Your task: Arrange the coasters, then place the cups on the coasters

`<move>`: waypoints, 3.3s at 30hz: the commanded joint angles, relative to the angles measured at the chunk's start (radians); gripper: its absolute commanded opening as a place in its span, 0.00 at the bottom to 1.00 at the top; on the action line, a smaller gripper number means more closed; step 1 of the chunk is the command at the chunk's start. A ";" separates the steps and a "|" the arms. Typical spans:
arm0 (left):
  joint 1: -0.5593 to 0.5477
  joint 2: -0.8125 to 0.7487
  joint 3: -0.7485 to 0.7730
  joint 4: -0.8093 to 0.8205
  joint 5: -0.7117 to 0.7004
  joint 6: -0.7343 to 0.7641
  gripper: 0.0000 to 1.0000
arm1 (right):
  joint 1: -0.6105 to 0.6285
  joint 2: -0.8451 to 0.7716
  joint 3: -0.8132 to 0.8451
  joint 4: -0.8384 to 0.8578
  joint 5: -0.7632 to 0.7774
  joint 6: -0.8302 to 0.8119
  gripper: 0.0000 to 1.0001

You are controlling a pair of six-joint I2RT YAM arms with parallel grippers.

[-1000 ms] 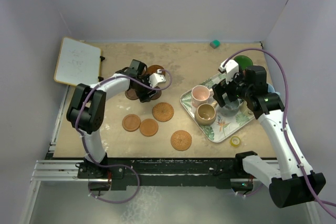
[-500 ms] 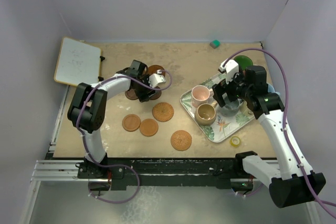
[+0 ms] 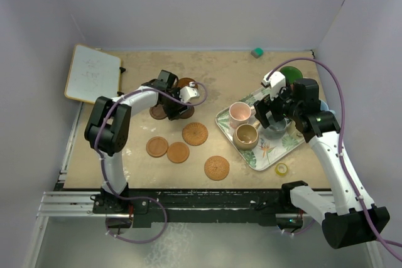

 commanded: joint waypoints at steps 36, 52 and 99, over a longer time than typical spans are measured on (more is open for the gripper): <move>0.002 -0.660 -0.500 -0.240 0.049 0.275 0.71 | -0.006 -0.016 0.007 0.014 -0.024 -0.017 1.00; -0.062 -0.589 -0.604 -0.177 0.001 0.358 0.76 | -0.006 -0.010 0.003 0.015 -0.009 -0.023 1.00; 0.025 -0.524 -0.384 -0.210 0.015 0.304 0.67 | -0.008 -0.012 0.003 0.014 -0.022 -0.022 1.00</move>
